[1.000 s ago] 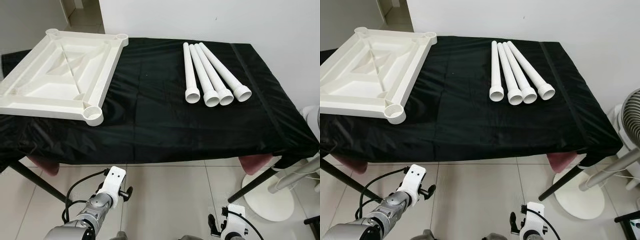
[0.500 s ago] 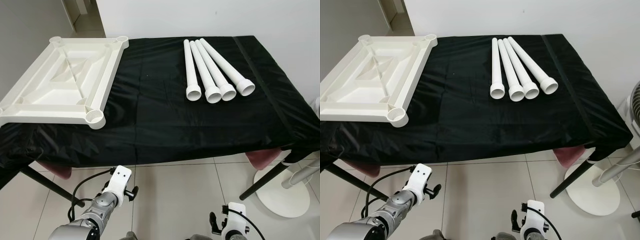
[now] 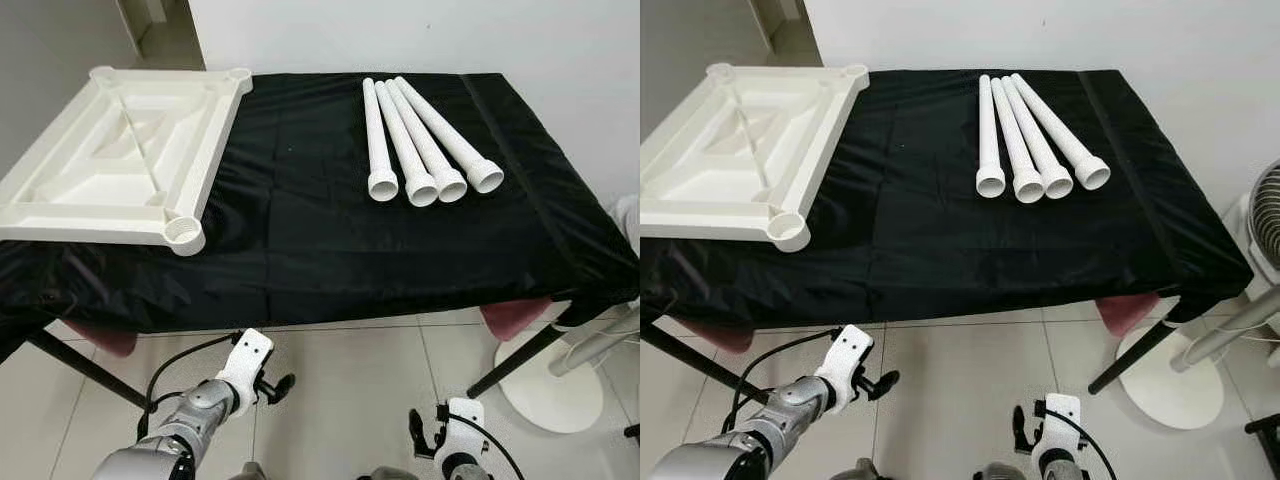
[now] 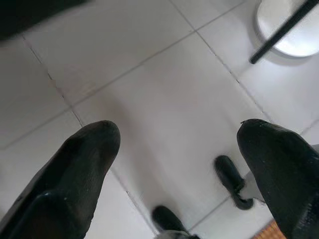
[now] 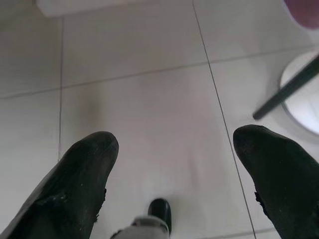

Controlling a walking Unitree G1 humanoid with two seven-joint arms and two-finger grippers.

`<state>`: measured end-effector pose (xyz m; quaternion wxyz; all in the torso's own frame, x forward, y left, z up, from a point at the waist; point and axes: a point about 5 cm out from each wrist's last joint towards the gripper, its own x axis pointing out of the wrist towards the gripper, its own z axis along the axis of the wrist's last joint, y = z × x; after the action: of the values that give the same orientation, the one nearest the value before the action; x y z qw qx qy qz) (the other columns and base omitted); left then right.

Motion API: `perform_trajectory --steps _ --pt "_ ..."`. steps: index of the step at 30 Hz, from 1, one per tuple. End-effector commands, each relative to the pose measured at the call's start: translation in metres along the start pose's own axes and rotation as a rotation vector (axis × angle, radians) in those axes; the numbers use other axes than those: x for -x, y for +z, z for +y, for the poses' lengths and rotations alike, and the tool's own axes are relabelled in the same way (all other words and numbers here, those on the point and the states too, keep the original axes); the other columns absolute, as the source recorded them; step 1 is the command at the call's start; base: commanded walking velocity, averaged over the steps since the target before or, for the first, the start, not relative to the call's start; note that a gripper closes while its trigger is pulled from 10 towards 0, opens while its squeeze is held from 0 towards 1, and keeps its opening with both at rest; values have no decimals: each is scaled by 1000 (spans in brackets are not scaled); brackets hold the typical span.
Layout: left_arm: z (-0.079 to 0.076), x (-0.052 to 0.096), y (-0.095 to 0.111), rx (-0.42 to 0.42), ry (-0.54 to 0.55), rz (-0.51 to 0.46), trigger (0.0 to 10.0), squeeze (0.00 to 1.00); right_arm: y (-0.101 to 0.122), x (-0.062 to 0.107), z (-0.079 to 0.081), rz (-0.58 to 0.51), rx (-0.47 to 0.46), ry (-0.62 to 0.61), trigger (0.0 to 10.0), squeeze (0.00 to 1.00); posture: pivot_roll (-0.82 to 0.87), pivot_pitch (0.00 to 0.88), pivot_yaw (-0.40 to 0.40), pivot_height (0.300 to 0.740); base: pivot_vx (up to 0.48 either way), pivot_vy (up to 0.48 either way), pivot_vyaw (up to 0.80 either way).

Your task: Building children table

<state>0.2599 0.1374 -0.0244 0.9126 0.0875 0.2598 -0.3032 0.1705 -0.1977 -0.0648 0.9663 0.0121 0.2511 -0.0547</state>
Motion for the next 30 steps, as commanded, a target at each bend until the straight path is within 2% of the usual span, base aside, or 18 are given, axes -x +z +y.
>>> perform_trajectory --steps 1,3,6,11,15,17,18,23,26,29,30 --pt "-1 8 1 -13 -158 -56 10000 0 2 4 3 -42 39 86 10000 0 -30 0 25 740 0 0 0" --pt "-1 11 2 15 -259 -72 10000 0 5 4 6 -71 67 140 10000 0 -30 0 25 740 0 0 0" --pt "-1 13 11 -68 -337 -113 10000 0 9 8 8 -116 141 245 10000 0 -24 0 18 740 0 0 0" --pt "0 16 22 -116 -429 -162 10000 0 17 11 7 -176 198 331 10000 0 -23 0 17 740 0 0 0" --pt "-7 24 37 -215 -674 -197 10000 0 38 19 7 -262 292 527 10000 0 -28 0 21 740 0 0 0" --pt "-9 25 39 -238 -709 -201 10000 0 41 22 8 -272 311 559 10000 0 -28 0 21 740 0 0 0" --pt "-14 31 45 -289 -786 -207 10000 0 48 29 9 -288 371 645 10000 0 -29 0 22 740 0 0 0" --pt "-19 39 53 -354 -853 -219 10000 0 59 36 10 -299 416 721 10000 0 -28 0 20 740 0 0 0" --pt "-19 41 70 -355 -853 -283 10000 0 78 40 10 -350 387 744 10000 0 -24 0 17 740 0 0 0" --pt "-19 42 76 -347 -865 -308 10000 0 85 41 10 -371 370 748 10000 0 -24 0 17 740 0 0 0" --pt "-16 46 103 -303 -863 -414 10000 0 113 43 9 -482 319 717 10000 0 -21 0 16 740 0 0 0"
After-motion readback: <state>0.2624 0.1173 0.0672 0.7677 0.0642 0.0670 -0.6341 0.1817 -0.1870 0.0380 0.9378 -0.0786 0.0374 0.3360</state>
